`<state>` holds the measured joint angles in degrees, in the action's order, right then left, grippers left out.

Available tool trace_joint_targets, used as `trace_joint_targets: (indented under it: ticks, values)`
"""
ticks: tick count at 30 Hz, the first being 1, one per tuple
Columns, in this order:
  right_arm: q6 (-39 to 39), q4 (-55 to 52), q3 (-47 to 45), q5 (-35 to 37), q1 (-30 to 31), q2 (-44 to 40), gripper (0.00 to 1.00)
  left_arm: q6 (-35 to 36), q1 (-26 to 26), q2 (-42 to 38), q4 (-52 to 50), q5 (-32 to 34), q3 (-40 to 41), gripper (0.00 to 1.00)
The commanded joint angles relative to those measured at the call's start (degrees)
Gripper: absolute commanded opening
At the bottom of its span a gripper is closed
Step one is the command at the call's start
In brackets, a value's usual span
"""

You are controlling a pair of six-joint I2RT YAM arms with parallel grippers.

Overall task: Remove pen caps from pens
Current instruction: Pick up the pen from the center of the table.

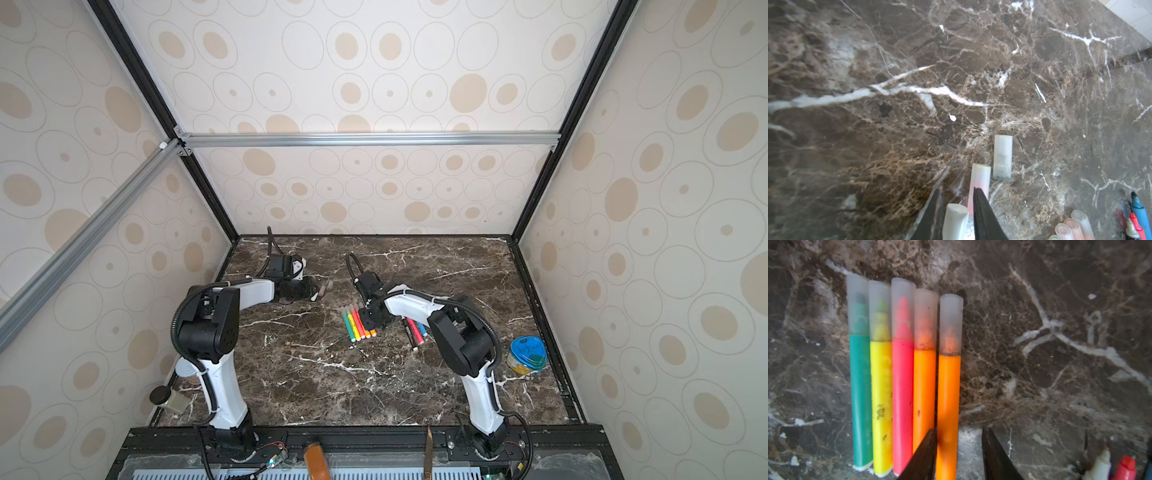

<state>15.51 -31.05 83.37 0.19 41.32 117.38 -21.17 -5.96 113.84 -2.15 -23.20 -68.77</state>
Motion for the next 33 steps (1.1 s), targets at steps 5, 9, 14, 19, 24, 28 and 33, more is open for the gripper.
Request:
trace_joint_targets:
  ticks: [5,9,14,19,24,28,33]
  values:
    - [-0.42,-2.33,1.35,0.95,0.6,2.67,0.38,-1.07,-0.24,-6.25,-0.41,-0.79,-1.74,0.29]
    - [-0.7,-2.57,1.01,1.34,0.69,3.33,0.37,-1.51,-0.2,-12.03,0.3,0.41,-0.06,0.31]
    - [-1.05,-2.44,0.5,1.07,0.69,3.81,0.2,-1.31,-0.2,-19.01,-0.6,1.5,0.6,0.38]
    - [-1.61,-2.18,-0.6,3.15,0.58,1.54,0.05,-2.02,-0.2,-22.1,-0.18,-2.05,1.91,0.39]
    - [-2.65,-2.17,-3.23,4.98,-0.51,-5.07,0.01,-5.49,-1.81,-23.56,5.41,-8.56,7.47,0.39]
    - [-4.21,0.94,-8.1,4.33,-0.94,-12.73,0.0,-8.0,-6.08,-23.43,9.79,-12.27,10.64,0.39]
    - [-3.26,4.66,-13.79,0.74,-1.19,-21.13,0.0,-11.65,-11.51,-22.22,16.03,-15.69,13.56,0.39]
